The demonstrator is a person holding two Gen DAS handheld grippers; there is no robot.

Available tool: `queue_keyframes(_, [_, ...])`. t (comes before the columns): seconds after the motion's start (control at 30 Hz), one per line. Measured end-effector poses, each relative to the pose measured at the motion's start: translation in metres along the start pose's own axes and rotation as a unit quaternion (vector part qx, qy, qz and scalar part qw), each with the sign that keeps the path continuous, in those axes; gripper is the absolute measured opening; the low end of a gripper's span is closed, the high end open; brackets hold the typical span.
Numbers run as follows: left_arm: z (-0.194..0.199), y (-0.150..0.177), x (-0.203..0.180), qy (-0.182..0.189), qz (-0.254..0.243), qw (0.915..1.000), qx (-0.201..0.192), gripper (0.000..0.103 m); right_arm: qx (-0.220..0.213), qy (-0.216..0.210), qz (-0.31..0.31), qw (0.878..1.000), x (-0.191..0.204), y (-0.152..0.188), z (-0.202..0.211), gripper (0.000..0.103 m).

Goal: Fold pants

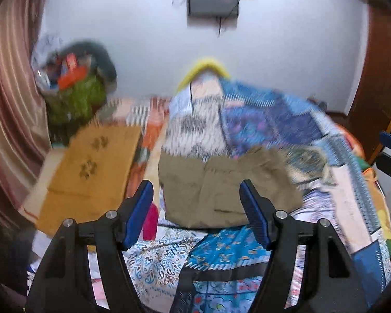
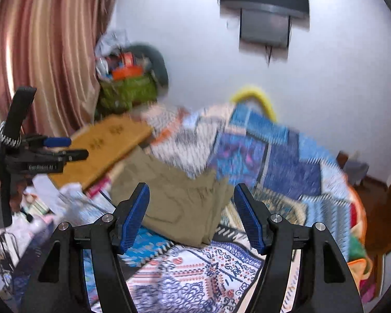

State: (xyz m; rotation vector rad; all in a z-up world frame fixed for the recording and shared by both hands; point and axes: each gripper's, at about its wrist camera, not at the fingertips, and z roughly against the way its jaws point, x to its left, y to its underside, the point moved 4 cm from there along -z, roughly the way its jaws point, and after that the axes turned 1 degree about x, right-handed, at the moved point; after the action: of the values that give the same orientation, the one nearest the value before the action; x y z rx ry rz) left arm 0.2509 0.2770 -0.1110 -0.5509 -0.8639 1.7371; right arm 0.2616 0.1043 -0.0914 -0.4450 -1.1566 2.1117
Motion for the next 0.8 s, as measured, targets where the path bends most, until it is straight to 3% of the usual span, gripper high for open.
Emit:
queue_keyframes(0.17, [0.104,-0.006,-0.028,-0.004,-0.018,0.9947,-0.101,0.069,-0.090,-0.005,-0.005,0.996,0.019,-0.020,0.084,0.063])
queue_keyframes(0.43, [0.213,0.026,-0.057,0.007,-0.026,0.9815,-0.190,0.070,-0.196,-0.012,-0.020,0.980,0.047,-0.012,0.181,0.063])
queue_keyframes(0.53, [0.240,0.043,-0.063,0.011,-0.019,0.9776,-0.210,0.074,-0.214,-0.010,-0.018,0.977,0.057,-0.002,0.197,0.063])
queue_keyframes(0.73, [0.277,0.070,-0.064,0.005,-0.011,0.9703,-0.242,0.099,-0.218,-0.020,-0.032,0.975,0.069,0.018,0.204,0.063])
queue_keyframes(0.8, [0.282,0.076,-0.064,-0.001,-0.011,0.9685,-0.249,0.102,-0.212,-0.021,-0.044,0.976,0.068,0.024,0.206,0.072])
